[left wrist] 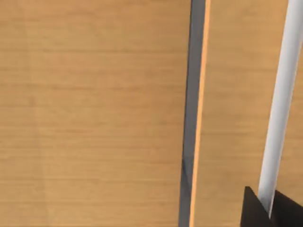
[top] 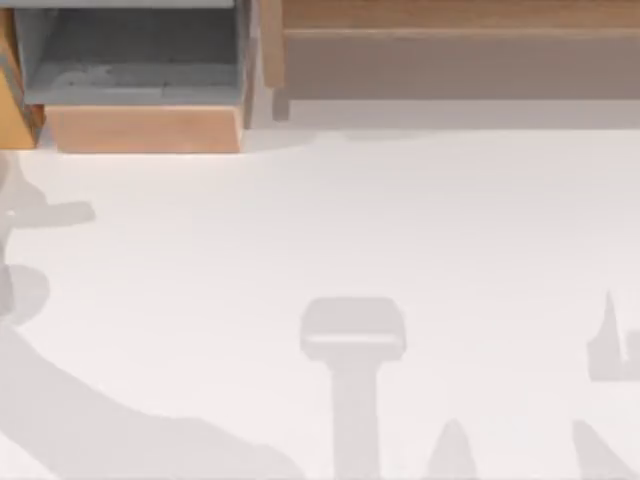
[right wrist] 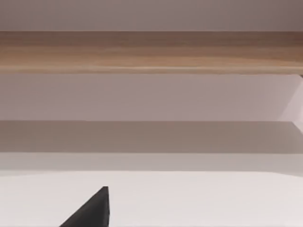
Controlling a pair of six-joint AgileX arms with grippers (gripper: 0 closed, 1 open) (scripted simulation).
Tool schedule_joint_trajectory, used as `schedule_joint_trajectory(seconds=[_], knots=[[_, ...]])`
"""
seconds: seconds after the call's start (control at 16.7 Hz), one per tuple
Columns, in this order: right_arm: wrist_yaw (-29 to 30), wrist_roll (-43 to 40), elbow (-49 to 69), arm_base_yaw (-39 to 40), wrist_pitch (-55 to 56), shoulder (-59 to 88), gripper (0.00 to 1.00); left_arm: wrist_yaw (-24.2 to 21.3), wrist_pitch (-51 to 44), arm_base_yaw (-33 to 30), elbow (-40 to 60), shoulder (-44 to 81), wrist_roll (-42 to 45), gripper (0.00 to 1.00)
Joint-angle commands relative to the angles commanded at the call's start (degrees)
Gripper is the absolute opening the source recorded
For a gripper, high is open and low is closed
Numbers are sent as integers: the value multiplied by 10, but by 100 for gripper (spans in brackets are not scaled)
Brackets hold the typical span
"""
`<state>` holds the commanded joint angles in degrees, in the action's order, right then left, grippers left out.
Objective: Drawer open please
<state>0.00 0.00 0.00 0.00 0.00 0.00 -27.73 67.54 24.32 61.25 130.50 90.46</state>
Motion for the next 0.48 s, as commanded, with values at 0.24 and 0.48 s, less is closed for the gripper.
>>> schedule_joint_trajectory(seconds=[0.24,0.48], knots=[[0,0,0,0,0,0,100,-14,39,23,-70,-32,2,0],[0,0,0,0,0,0,100,-14,41,20,-75,-32,2,0]])
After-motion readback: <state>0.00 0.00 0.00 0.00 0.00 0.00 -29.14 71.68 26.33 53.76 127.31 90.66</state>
